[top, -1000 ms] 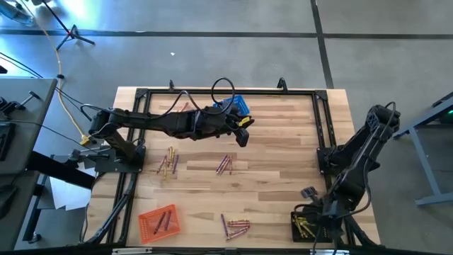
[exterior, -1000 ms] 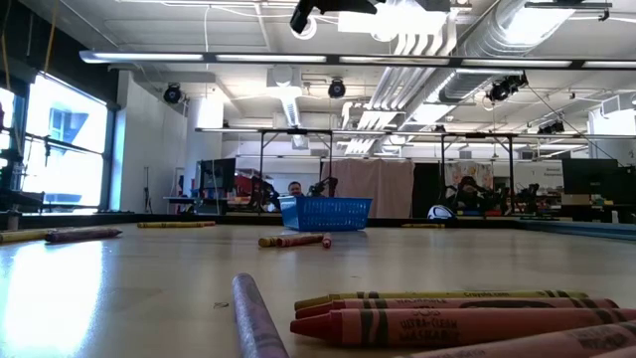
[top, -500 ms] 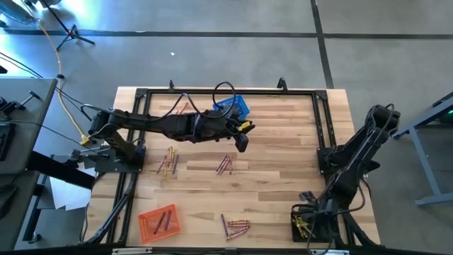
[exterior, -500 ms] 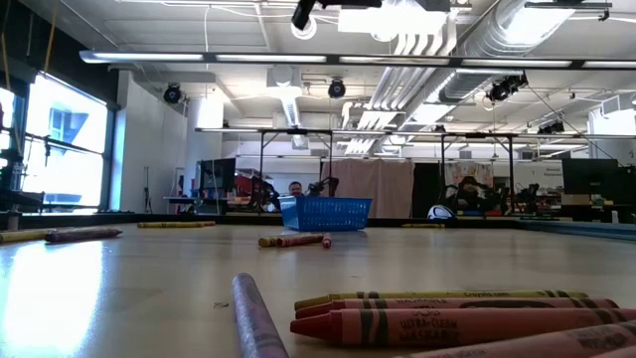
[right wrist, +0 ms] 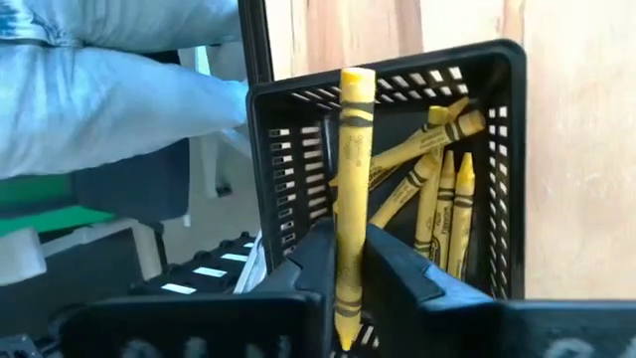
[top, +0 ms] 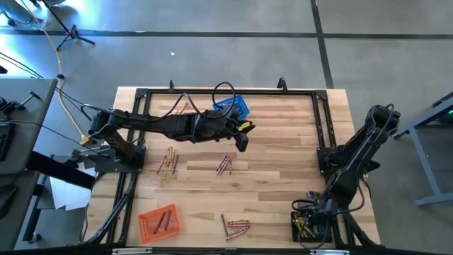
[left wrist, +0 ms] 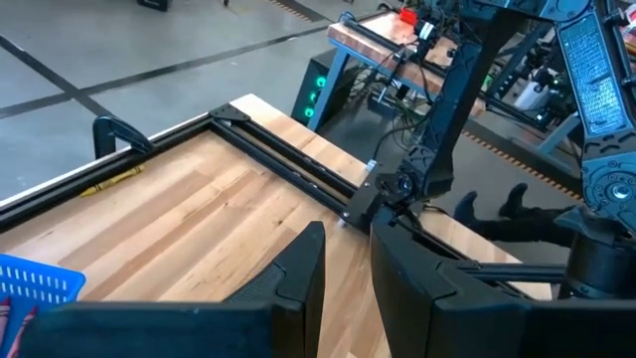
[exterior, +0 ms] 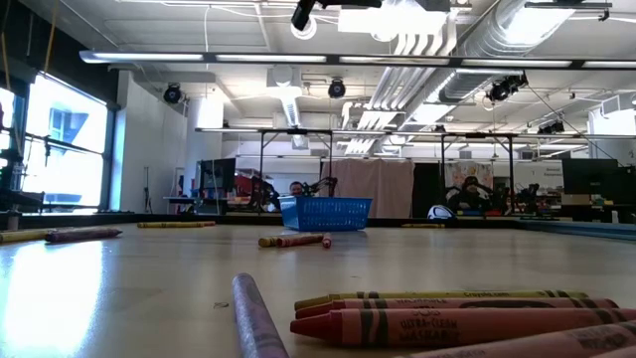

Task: Sort crayons
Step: Put the yellow crayon into the black bin, then put the purple crayon into the orange bin

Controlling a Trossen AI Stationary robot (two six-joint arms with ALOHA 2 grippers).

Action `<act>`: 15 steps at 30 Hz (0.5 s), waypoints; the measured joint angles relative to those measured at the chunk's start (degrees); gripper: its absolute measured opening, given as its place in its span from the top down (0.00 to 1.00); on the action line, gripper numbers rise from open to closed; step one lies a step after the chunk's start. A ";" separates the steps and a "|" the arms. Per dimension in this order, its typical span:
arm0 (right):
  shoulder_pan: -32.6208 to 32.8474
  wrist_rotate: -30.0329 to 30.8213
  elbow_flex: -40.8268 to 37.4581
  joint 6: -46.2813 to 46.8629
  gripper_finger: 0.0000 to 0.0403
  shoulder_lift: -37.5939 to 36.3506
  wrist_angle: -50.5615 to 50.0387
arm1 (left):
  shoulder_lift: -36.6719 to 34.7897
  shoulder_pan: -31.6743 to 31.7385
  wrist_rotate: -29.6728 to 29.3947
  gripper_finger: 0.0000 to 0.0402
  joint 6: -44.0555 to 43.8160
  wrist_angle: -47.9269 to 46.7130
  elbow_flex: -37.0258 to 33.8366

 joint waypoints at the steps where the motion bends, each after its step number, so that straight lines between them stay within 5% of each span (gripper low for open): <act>1: -0.02 -0.14 0.00 0.16 0.87 0.00 -0.03 | 0.00 0.02 0.03 0.83 0.00 -0.02 0.00; 9: -0.02 -1.99 0.00 5.05 0.70 -0.02 -0.06 | -0.02 0.42 7.15 0.83 -1.32 -2.83 0.02; 15: 0.00 -9.96 0.00 7.55 0.71 -0.09 1.52 | -0.04 0.59 11.77 0.83 -6.99 -21.54 0.02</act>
